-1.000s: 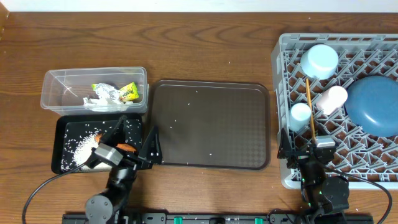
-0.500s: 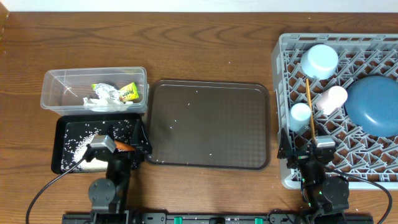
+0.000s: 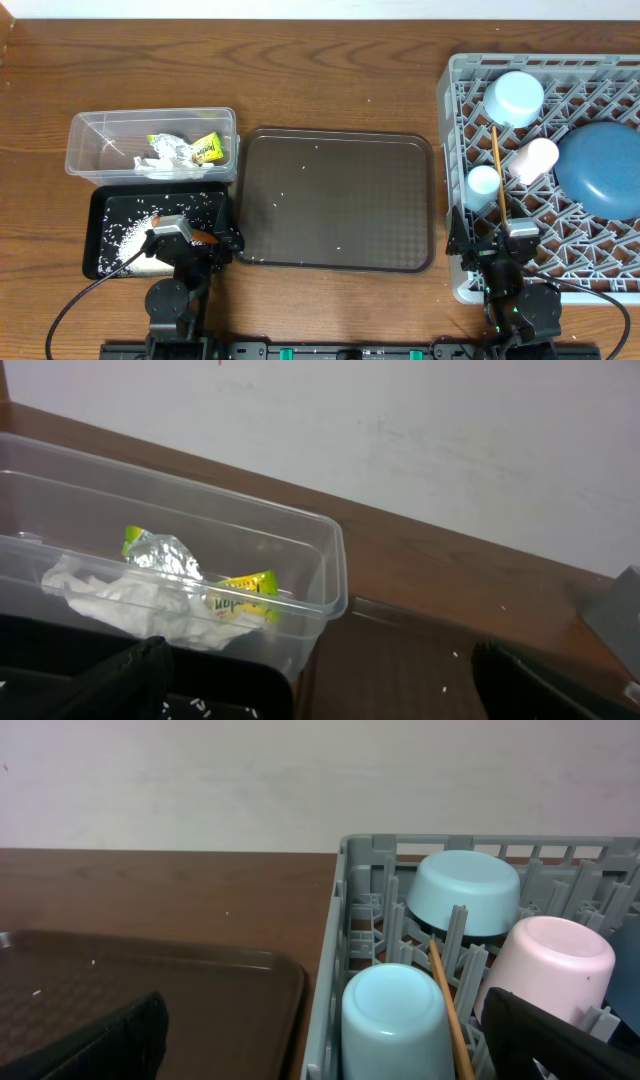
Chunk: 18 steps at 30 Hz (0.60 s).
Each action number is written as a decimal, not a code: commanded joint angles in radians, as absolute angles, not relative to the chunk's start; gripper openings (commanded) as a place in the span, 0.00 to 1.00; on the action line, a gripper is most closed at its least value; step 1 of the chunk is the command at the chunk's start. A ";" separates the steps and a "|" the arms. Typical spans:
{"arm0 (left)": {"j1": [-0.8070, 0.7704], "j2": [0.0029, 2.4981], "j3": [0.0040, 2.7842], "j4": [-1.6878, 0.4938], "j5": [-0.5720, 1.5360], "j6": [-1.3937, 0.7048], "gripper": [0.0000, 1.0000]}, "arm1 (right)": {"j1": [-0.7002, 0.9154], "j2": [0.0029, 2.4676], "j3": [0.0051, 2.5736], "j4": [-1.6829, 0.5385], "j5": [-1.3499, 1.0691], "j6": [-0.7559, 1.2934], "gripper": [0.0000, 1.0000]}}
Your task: Sort waste into correct bins and load items into the dishwasher rack
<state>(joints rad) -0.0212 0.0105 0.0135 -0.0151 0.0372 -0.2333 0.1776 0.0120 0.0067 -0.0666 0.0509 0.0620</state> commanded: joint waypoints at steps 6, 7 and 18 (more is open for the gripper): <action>-0.020 0.002 0.004 -0.027 -0.220 -0.210 0.98 | 0.162 0.006 0.005 -0.071 0.048 0.047 0.99; -0.024 0.002 0.004 -0.018 -0.243 -0.210 0.98 | 0.162 0.006 0.005 -0.071 0.048 0.047 0.99; -0.080 0.002 0.004 -0.031 -0.250 -0.191 0.98 | 0.162 0.006 0.005 -0.071 0.048 0.047 0.99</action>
<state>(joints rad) -0.0746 0.0105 0.0135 0.0074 -0.2173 -0.2230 0.1776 0.0120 0.0067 -0.0666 0.0513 0.0620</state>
